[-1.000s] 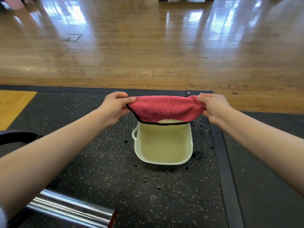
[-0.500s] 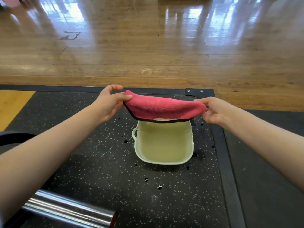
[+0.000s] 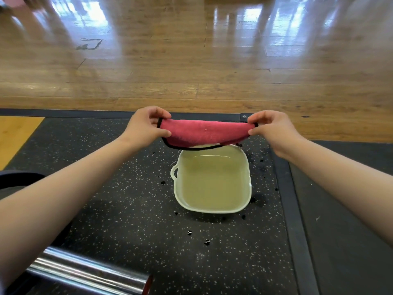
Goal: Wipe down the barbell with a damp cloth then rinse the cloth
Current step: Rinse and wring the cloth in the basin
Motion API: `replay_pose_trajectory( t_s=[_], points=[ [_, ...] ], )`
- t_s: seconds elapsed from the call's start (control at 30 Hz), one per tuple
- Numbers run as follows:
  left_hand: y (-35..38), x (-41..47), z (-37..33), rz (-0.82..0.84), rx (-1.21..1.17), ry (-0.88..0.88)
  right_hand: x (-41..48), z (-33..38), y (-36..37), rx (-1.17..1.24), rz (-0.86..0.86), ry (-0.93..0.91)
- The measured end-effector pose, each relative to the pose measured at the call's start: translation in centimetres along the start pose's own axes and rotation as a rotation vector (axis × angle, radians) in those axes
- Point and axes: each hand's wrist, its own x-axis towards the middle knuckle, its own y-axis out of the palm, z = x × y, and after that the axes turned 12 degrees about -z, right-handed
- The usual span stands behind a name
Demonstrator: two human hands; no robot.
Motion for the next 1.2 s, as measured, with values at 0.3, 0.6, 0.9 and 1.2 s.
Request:
replay_pose_trajectory(
  t_s=[0.3, 0.6, 0.9, 1.2],
  points=[
    [0.4, 0.3, -0.2, -0.08, 0.435, 0.345, -0.4, 0.0, 0.4, -0.552, -0.061, -0.433],
    [0.4, 0.9, 0.6, 0.11, -0.055, -0.078, 0.7, 0.6, -0.3, -0.364, 0.131, -0.183],
    [2.1, 0.0, 1.7, 0.127, -0.113, -0.212, 0.7, 0.0, 0.1, -0.084, 0.151, 0.167],
    [3.4, -0.1, 1.6, 0.058, 0.025, -0.175, 0.2, 0.4, 0.8, -0.267, 0.079, 0.156]
  ],
)
